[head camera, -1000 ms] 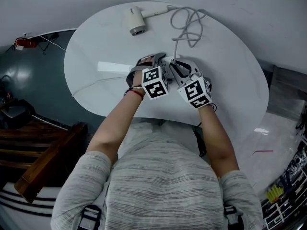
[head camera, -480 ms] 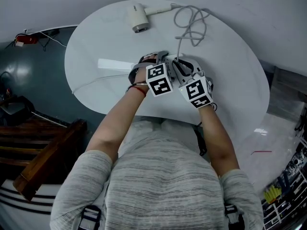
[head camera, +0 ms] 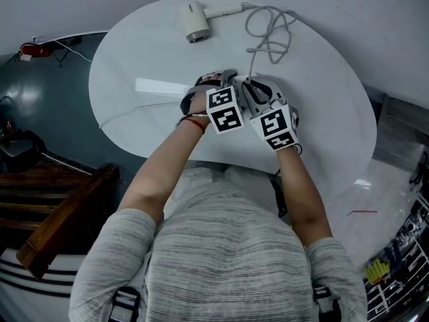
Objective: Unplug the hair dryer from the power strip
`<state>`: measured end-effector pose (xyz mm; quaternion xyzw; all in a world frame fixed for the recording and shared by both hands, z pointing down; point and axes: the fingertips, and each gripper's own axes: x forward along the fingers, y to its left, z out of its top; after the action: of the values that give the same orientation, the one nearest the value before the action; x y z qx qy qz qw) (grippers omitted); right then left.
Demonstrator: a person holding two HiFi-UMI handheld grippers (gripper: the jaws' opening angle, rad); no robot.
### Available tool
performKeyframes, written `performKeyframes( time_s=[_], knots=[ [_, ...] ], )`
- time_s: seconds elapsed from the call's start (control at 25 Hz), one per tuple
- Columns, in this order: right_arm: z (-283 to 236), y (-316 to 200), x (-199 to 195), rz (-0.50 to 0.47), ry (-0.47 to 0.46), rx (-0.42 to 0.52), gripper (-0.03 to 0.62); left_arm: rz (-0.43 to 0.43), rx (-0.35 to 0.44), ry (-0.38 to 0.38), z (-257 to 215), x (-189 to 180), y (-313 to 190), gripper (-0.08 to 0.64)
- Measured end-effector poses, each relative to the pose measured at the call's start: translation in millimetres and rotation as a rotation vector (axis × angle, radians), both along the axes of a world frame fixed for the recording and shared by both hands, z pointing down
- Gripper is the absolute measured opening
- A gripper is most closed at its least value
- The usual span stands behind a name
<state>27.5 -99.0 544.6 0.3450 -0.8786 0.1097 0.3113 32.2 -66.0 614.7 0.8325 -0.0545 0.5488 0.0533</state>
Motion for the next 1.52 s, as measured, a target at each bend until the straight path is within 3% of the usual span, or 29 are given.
performKeyframes(
  time_s=[1.52],
  knots=[
    [-4.2,1.7,3.0,0.065,0.04,-0.019,0.049,0.001,-0.01,0.001,0.8,1.3,-0.5,0.48]
  ],
)
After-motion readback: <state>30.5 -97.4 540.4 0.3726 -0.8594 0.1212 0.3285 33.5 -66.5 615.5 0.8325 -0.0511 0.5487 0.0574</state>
